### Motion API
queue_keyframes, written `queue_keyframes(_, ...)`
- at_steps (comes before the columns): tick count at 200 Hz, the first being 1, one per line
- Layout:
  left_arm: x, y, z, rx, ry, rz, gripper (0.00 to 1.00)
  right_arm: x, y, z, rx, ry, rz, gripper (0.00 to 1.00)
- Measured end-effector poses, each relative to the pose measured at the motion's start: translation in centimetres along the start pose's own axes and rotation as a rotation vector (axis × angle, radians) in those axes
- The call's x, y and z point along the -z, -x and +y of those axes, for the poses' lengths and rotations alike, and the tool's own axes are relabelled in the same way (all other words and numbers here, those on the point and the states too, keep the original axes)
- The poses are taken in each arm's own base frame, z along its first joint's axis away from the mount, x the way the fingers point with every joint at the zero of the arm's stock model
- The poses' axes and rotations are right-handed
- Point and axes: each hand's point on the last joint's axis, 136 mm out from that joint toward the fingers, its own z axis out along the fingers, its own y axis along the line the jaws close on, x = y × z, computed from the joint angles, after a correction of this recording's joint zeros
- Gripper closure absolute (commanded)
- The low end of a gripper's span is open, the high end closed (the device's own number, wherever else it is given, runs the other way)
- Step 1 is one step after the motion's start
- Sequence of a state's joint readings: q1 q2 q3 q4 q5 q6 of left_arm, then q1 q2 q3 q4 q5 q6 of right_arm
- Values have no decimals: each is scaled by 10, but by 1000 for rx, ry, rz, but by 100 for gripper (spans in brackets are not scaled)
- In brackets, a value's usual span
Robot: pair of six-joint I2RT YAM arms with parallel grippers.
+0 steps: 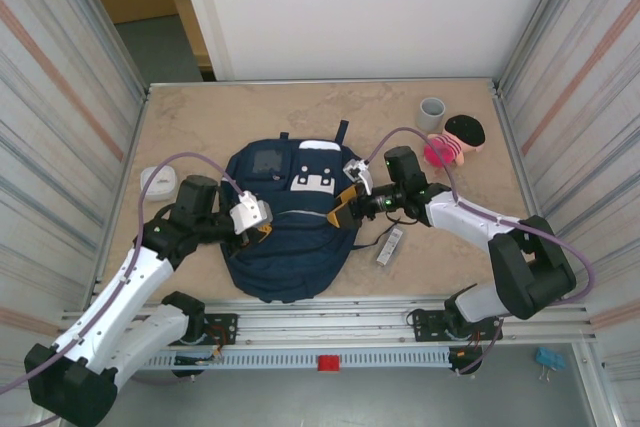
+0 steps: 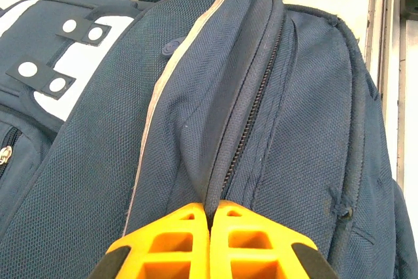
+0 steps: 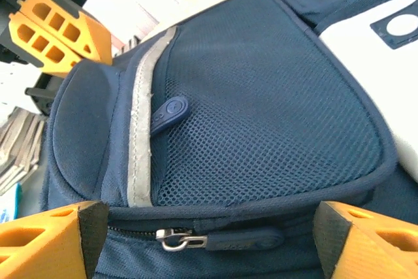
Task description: Pack the student bag
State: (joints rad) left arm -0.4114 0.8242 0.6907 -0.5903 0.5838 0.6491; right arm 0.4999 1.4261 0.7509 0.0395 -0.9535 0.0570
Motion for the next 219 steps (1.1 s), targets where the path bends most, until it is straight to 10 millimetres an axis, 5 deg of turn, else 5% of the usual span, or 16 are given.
queue_keyframes(48, 0, 1, 1, 3, 0, -6, 100, -5, -15, 15, 4, 37, 60, 22)
queue_keyframes(107, 1, 1, 2, 9, 1, -8, 100, -5, -14, 14, 2, 17, 66, 56)
queue_keyframes(219, 2, 3, 0, 13, -5, -22, 100, 4, -7, 38, 17, 48, 86, 84)
